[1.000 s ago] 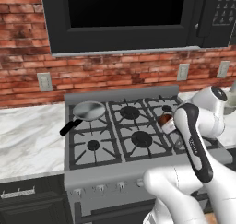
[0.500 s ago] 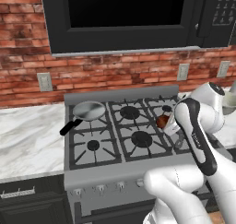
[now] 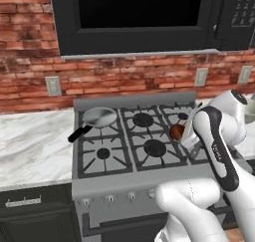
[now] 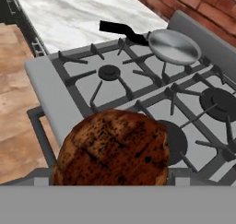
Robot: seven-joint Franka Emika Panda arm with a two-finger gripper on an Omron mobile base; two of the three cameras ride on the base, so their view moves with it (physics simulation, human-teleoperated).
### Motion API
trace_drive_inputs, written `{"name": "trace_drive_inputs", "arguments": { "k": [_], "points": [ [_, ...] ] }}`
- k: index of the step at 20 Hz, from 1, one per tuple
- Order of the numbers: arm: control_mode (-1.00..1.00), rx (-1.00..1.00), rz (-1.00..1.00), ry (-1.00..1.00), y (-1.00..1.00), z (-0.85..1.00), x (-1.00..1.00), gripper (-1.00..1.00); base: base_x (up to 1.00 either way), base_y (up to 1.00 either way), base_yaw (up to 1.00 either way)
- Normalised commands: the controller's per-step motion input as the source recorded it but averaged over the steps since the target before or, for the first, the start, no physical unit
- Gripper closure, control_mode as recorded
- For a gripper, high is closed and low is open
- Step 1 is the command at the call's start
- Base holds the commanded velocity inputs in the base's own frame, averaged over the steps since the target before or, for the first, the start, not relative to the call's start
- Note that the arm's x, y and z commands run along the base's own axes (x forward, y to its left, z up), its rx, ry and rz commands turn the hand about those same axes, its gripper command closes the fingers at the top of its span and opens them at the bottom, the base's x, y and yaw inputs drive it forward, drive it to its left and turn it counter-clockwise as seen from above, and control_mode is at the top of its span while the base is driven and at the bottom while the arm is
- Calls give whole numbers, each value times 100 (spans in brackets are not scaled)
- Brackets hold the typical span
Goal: Place one of the steaks on the plate and the other in the bowl. Then place the bowl in the fridge.
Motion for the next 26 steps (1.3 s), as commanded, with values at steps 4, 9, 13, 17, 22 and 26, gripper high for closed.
{"name": "trace_drive_inputs", "arguments": {
  "k": [4,9,13,17,22,26],
  "points": [
    [100,0,0,0,0,0,0,100,-39,-3,5],
    [100,0,0,0,0,0,0,100,-11,-25,2],
    [100,0,0,0,0,0,0,100,-16,-55,1],
    [100,0,0,0,0,0,0,100,-32,-52,1],
    [100,0,0,0,0,0,0,100,-20,-53,1],
    [100,0,0,0,0,0,0,100,-2,-56,3]
  ]
}}
